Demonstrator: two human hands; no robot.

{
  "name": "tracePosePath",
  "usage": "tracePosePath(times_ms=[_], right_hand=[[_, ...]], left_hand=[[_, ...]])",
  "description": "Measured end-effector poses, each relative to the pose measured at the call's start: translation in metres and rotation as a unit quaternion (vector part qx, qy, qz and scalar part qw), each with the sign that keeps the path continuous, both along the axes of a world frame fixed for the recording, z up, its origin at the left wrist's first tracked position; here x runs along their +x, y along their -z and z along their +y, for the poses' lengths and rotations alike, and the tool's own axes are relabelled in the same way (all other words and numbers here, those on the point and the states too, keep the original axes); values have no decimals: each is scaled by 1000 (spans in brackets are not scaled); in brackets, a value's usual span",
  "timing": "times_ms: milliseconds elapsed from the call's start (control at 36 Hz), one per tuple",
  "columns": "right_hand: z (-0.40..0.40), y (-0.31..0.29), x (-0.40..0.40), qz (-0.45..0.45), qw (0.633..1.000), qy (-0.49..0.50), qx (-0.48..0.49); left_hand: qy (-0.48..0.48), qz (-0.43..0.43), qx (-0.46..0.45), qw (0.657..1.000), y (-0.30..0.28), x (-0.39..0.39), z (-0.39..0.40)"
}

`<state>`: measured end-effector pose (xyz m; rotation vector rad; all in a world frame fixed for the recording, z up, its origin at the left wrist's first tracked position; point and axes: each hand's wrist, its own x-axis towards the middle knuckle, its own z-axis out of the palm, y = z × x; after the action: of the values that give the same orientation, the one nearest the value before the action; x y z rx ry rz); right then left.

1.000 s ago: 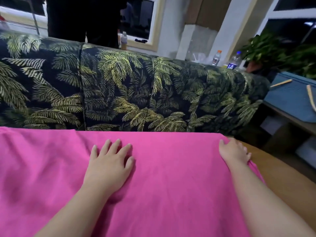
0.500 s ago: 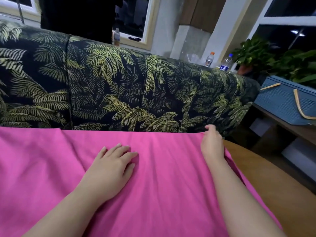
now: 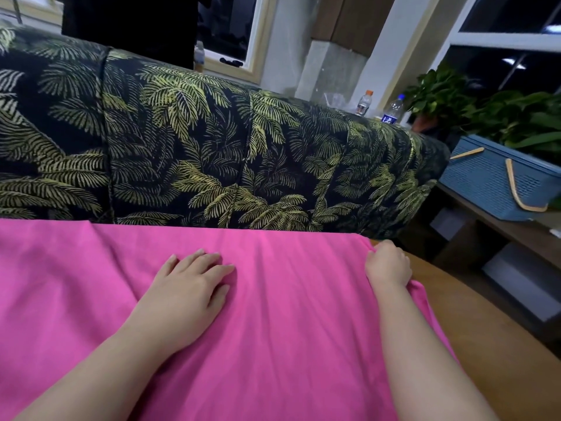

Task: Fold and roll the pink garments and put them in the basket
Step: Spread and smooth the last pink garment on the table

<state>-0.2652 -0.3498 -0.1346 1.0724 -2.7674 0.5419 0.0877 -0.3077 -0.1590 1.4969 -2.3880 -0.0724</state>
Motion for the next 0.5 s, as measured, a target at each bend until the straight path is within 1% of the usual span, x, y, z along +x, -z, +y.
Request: tracePosePath(times_ms=[111,194,250,333,389,500], right_hand=[[4,-4,-4,-14,1000,-16,-8],[7,-6,-11,-12,1000,-17,2],[8,-9,-14,-15,1000,-22,-11],[5,-8,-16,-45,997,-40,-56],[4,-7,-14,-85,990,-47,-99],[3,-12,-9,-174,965,-49,-190]], left_hand=[[5,20,21,1000,0,0,0],[-2,7,-5,1000,1,0,0],[-6,0,-18,1000,1,0,0],[-3,-7,-35,999,2,0,0],[1,-9,-41,999,3,0,-1],[3,-9,-30,1000,4,0,-2]])
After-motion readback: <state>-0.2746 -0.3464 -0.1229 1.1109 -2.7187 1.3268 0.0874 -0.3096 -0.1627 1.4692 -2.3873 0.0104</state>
